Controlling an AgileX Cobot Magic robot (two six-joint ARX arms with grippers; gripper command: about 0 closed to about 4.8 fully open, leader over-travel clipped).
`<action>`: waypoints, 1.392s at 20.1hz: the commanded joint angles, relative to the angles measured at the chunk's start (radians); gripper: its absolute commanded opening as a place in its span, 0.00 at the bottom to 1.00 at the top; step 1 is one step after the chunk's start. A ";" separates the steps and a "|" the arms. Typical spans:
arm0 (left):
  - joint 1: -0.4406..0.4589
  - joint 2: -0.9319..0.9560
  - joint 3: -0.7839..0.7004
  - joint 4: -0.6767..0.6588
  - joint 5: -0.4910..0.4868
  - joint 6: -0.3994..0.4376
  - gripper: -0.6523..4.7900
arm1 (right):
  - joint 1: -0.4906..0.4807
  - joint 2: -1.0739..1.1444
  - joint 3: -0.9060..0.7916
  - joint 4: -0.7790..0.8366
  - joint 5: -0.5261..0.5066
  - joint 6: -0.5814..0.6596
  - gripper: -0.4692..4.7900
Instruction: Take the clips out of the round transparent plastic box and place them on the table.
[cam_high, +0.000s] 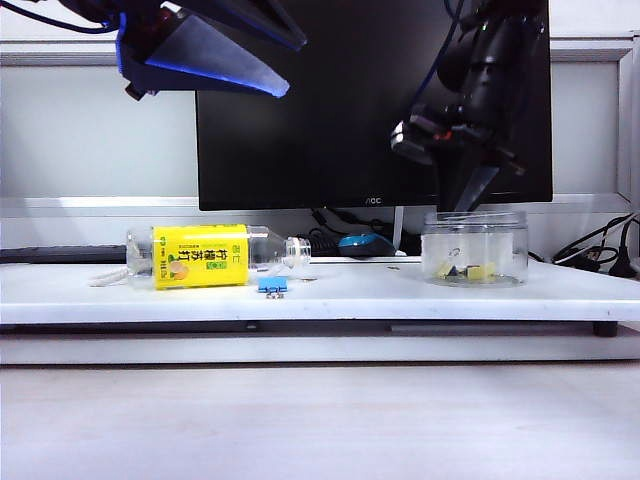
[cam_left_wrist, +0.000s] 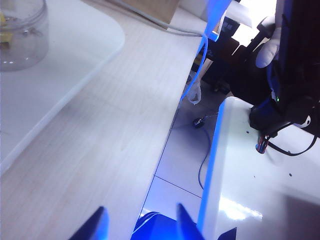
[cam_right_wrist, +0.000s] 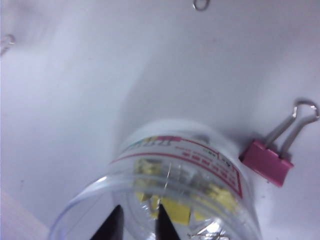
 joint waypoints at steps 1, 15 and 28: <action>0.000 -0.002 0.001 0.012 0.004 0.006 0.46 | 0.000 0.013 0.003 -0.003 0.002 0.013 0.26; -0.001 -0.002 0.001 0.012 0.003 0.024 0.46 | 0.000 0.023 -0.003 -0.005 0.002 0.030 0.39; -0.001 -0.002 0.000 0.012 0.003 0.023 0.46 | -0.004 0.025 -0.073 0.027 0.024 0.014 0.08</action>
